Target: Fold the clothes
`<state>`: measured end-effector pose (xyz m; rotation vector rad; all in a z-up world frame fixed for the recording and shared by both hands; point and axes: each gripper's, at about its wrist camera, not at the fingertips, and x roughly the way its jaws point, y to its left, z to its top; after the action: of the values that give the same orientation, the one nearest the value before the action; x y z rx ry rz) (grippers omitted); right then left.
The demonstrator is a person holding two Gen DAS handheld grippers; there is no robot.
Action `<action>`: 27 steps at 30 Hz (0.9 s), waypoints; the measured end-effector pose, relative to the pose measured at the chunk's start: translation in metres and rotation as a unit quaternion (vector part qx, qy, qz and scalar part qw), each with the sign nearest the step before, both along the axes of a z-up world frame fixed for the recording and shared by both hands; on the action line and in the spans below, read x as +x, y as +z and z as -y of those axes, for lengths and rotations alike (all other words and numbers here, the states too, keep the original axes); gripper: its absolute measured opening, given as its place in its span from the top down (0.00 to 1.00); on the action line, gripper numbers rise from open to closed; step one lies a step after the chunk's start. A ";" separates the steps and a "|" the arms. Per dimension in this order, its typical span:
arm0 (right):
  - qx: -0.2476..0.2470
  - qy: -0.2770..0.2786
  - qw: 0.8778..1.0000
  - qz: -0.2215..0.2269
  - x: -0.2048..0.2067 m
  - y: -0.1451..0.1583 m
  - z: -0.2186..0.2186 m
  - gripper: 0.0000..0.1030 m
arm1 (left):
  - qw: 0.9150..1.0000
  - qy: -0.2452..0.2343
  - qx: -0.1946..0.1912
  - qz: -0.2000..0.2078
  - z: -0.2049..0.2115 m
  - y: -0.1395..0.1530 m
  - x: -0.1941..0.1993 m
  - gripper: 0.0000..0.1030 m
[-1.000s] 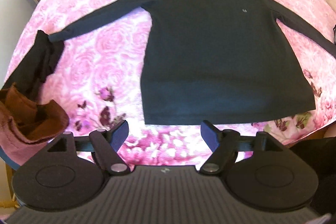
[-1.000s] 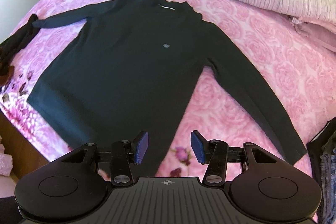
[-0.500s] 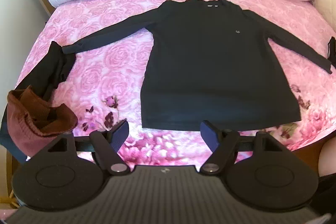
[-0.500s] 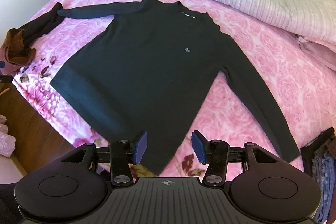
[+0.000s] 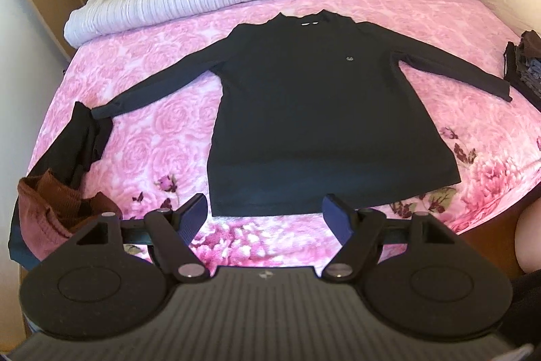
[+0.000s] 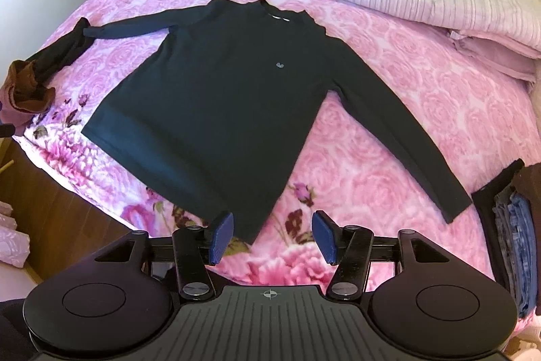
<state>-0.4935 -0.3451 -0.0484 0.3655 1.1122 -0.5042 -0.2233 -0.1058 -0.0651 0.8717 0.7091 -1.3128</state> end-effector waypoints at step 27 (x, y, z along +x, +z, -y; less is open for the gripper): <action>0.003 0.017 1.000 0.008 0.008 -0.009 -0.007 0.46 | 1.000 0.019 -0.006 0.016 -0.017 0.006 0.013 0.30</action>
<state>-0.4853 -0.3383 -0.0575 0.3543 1.1038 -0.4672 -0.2100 -0.0883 -0.0589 0.8631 0.6899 -1.2651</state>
